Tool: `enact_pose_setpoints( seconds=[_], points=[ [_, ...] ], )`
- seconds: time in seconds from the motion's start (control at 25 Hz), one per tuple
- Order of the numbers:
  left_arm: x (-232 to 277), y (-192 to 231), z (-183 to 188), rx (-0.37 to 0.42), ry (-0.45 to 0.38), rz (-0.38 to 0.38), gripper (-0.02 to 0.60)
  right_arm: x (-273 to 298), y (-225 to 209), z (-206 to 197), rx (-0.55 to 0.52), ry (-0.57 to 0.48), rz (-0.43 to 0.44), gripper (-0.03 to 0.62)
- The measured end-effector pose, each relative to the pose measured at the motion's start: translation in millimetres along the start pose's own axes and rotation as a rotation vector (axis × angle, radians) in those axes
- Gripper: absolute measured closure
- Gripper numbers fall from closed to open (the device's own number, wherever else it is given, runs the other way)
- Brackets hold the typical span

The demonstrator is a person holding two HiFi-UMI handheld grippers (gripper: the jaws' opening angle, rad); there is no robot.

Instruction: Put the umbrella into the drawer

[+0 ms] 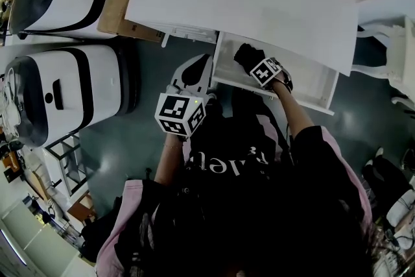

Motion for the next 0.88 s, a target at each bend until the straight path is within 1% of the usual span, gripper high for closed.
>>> enact_pose_setpoints(
  seconds=[0.16, 0.24, 0.32, 0.44, 0.64, 0.88],
  points=[
    [-4, 0, 3, 0.010, -0.003, -0.027, 0.565, -15, -4, -1, 0.050, -0.018, -0.020, 0.313],
    [-6, 0, 5, 0.009, -0.010, -0.038, 0.566, -27, -8, -4, 0.115, -0.026, -0.037, 0.313],
    [-9, 0, 6, 0.005, -0.019, -0.048, 0.565, -41, -11, -6, 0.203, -0.041, -0.053, 0.313],
    [-9, -2, 7, 0.009, -0.023, -0.076, 0.565, -62, -10, -3, 0.309, -0.111, -0.040, 0.313],
    [-10, -4, 11, 0.024, -0.024, -0.131, 0.565, -110, -7, 11, 0.435, -0.268, -0.033, 0.313],
    [-20, -8, 18, 0.049, -0.036, -0.196, 0.565, -179, -2, 30, 0.590, -0.472, -0.097, 0.315]
  ],
)
Point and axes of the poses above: the fingertips, and each gripper's own axes: x forward along the fingers, y to its left, z out of its top, the point moved 2 cm from there along -x, backward along the fingers, and after that the axes turned 15 degrees about -z, right-handed, at the moved point
